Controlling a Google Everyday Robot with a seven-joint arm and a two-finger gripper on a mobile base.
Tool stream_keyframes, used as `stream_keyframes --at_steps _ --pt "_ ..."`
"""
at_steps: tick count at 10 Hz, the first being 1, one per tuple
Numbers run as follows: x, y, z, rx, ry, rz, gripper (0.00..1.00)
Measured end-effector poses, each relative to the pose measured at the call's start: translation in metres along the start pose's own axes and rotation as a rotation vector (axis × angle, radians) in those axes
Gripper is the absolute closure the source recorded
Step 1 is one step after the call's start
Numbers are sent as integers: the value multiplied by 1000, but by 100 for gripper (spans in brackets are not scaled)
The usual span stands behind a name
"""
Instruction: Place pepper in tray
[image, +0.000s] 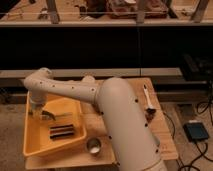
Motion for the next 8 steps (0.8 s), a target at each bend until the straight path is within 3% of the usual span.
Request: stream_keyframes --at_steps 1,2,4,5,6,8 --pt "-20 4 -1 -2 -19 42 28" --pt "-36 5 -4 -4 -34 67 23" --pt "-81 3 -17 -16 -69 119 20" --pt "-115 0 -29 -25 -89 158 20" --pt "-129 -1 -35 -28 -92 176 20" --pt "-128 -2 -34 -25 -91 170 20"
